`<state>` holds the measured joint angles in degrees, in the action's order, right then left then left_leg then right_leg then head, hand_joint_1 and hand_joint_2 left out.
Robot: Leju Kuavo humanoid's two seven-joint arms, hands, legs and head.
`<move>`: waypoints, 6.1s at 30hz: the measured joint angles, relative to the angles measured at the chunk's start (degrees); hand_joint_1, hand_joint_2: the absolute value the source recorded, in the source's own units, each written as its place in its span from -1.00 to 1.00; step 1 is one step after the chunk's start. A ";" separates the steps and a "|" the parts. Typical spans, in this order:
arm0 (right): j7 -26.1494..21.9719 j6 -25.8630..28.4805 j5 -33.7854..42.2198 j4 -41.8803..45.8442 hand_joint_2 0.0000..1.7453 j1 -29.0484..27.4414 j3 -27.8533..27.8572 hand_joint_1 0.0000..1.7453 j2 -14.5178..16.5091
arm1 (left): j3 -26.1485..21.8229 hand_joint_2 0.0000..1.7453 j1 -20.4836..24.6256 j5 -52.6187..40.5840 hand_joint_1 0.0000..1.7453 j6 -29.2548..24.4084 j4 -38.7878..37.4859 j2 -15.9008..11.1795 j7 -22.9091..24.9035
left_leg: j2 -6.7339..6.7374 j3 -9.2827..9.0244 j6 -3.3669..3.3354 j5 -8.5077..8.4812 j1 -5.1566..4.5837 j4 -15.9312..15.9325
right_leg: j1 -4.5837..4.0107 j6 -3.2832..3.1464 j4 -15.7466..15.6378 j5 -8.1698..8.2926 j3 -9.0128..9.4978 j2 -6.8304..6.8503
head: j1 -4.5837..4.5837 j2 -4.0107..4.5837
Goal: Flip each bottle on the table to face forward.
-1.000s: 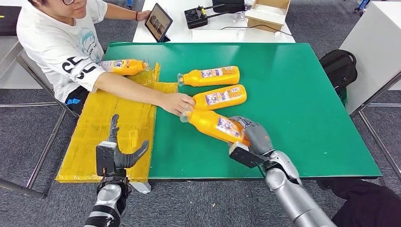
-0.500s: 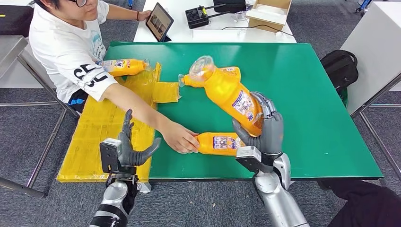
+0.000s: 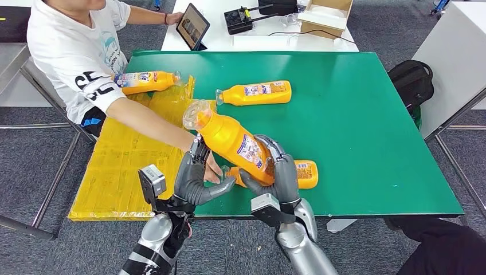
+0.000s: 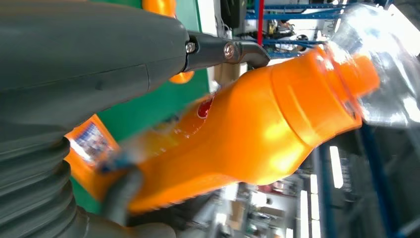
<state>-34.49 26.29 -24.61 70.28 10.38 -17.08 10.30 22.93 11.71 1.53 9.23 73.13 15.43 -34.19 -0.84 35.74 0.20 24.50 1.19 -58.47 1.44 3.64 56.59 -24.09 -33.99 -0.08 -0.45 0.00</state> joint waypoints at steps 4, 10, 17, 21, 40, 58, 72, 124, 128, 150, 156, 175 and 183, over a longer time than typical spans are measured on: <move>-0.34 -0.40 0.33 -2.42 1.00 0.06 -1.38 1.00 1.25 | 0.95 1.00 0.09 1.22 -1.00 0.73 0.11 0.00 0.04 | -0.01 0.01 0.00 0.00 0.02 0.00 | -0.03 -0.01 0.00 -0.01 0.01 0.01 | 0.02 0.00; -0.32 -0.57 -0.88 -5.17 1.00 0.56 -3.05 1.00 2.50 | 1.25 1.00 0.13 2.44 -1.00 2.17 0.13 -0.02 0.28 | 0.00 0.02 0.00 0.00 0.01 0.00 | -0.02 -0.01 0.00 -0.01 0.02 0.00 | -0.01 0.00; 0.01 2.08 -3.40 -8.13 1.00 1.45 -5.81 1.00 4.36 | 1.26 1.00 0.41 1.83 -1.00 1.54 -0.04 -0.02 0.84 | 0.00 0.01 0.01 -0.01 0.03 0.00 | -0.04 -0.01 0.00 -0.01 0.00 0.00 | -0.01 0.00; 0.96 2.22 -3.60 -9.29 1.00 1.64 -6.93 1.00 4.66 | 1.14 1.00 0.41 1.01 -1.00 -0.37 -0.36 -0.03 1.23 | 0.00 0.01 0.01 -0.01 0.02 0.00 | -0.03 -0.01 0.00 -0.01 0.00 0.01 | -0.01 0.00; 1.28 0.80 -3.81 -15.46 1.00 2.54 -10.55 1.00 4.67 | -1.27 1.00 -2.48 6.11 1.00 -0.36 0.82 -0.42 0.88 | 0.11 0.01 0.01 -0.01 0.02 0.00 | -0.03 -0.01 0.00 -0.01 -0.05 -0.03 | -0.02 0.00; 1.97 1.32 -5.61 -15.77 0.00 3.18 -10.93 -0.91 4.68 | -2.16 1.00 -3.33 6.17 1.00 0.73 2.07 -0.42 0.36 | 0.15 0.01 0.01 -0.01 0.02 0.00 | -0.03 -0.01 0.00 0.00 -0.06 -0.04 | -0.01 0.00; 1.05 -1.19 4.42 -9.18 -1.00 2.98 -10.92 -1.00 5.53 | -11.09 1.00 5.08 -10.49 1.00 -29.64 -0.64 -1.61 -4.63 | 0.26 -0.04 0.03 -0.04 0.07 0.01 | -0.09 -0.17 0.03 0.11 -0.04 -0.05 | 0.00 0.00; -3.56 13.34 9.16 7.31 -1.00 0.32 -8.34 -1.00 5.14 | -20.50 1.00 23.23 -82.46 1.00 -43.63 -47.44 -15.66 21.56 | 0.36 0.00 0.04 -0.04 0.08 0.01 | -0.09 -0.18 0.05 0.11 -0.13 -0.27 | -0.02 0.00; -3.56 12.73 9.78 6.99 -1.00 0.32 -8.34 -1.00 5.13 | -20.41 1.00 23.73 -81.21 0.57 -40.10 -48.15 -15.79 20.55 | 0.33 0.00 0.04 -0.04 0.08 0.01 | -0.09 -0.18 0.05 0.11 -0.09 -0.26 | -0.02 0.00; -3.56 9.35 10.08 4.07 -1.00 0.37 -8.33 -1.00 5.18 | -22.88 -1.00 26.53 -69.73 -1.00 -20.54 -49.84 -16.56 14.55 | -0.12 -0.56 0.04 -0.05 0.06 0.04 | -0.07 -0.19 0.02 0.02 0.61 0.09 | 0.00 0.00; -3.56 8.88 11.33 2.64 -1.00 1.35 -8.37 -1.00 5.20 | -28.41 -1.00 27.64 -57.78 -1.00 -5.13 -49.87 -16.48 6.75 | -0.39 -1.11 0.05 -0.03 0.05 0.07 | -0.06 -0.19 0.00 -0.18 1.13 0.31 | -0.01 0.00; -3.56 8.77 11.16 -1.85 0.00 2.61 -8.61 -1.00 5.80 | -38.11 -1.00 26.17 -33.14 -1.00 -0.35 -47.38 -12.85 0.20 | -0.26 -0.93 0.13 -0.15 0.06 0.06 | -0.08 -0.32 0.01 0.02 0.94 0.25 | -0.03 0.00; -3.32 8.02 8.16 -1.89 1.00 1.49 -8.51 -1.00 5.96 | -37.70 1.00 22.10 -24.84 -1.00 -17.80 -40.65 -8.84 -5.52 | -0.10 -0.55 0.13 -0.15 0.06 0.04 | -0.08 -0.27 0.02 0.07 0.51 0.15 | -0.01 0.00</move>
<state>-37.81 34.30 -16.44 68.39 11.87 -25.59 16.26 -14.77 33.81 -23.31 -8.57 32.49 6.59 -39.71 -0.95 35.19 0.33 24.35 1.25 -58.43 1.35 3.37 56.61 -24.02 -33.47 0.07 -0.46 0.00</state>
